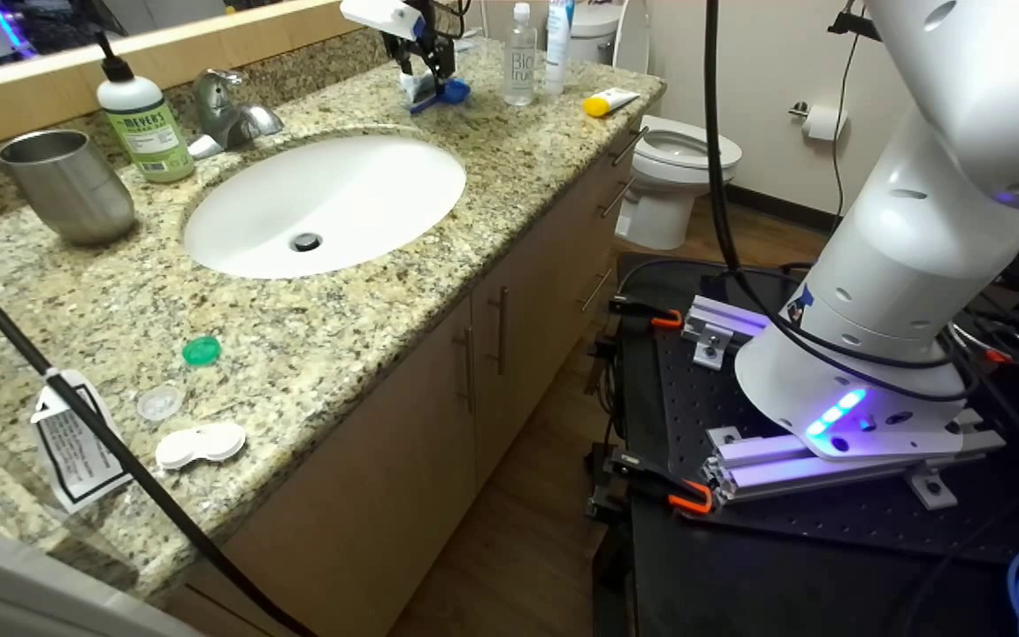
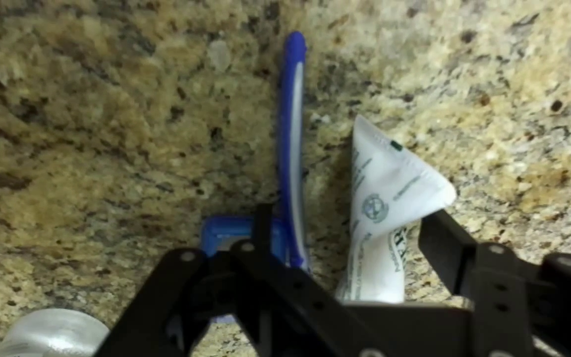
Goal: Take the tube near the toothbrush and put it in the silver cup
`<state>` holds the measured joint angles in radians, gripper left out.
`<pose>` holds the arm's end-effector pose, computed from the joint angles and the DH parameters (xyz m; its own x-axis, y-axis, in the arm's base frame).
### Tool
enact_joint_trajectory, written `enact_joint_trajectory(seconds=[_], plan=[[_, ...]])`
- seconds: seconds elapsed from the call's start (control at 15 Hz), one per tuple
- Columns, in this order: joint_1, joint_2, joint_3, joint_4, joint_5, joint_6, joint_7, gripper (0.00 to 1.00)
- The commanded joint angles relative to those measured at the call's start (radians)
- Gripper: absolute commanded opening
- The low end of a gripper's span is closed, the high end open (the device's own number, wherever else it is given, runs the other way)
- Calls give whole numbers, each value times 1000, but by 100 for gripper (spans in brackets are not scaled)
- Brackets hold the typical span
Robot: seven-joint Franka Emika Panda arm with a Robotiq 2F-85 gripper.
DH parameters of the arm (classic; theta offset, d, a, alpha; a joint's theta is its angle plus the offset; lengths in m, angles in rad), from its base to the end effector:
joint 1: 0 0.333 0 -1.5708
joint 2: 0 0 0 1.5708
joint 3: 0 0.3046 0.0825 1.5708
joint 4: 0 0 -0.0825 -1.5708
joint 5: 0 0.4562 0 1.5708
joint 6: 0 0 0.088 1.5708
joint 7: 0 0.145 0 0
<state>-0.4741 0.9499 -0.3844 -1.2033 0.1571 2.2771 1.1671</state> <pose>0.6062 -0.5754 0.1645 -0.3606 -0.9041 0.2292 -0.9327 0.3483 -0.0939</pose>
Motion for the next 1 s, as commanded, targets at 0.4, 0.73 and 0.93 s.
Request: enact_joint_trajectory(seconds=[0.4,0.73,0.93], plan=[[-27,8,5,36,11,-25,-4,4],[-46,-38,35,49,57,-81,-23,2],[-71,-119,85,46,164,-173,-49,2]])
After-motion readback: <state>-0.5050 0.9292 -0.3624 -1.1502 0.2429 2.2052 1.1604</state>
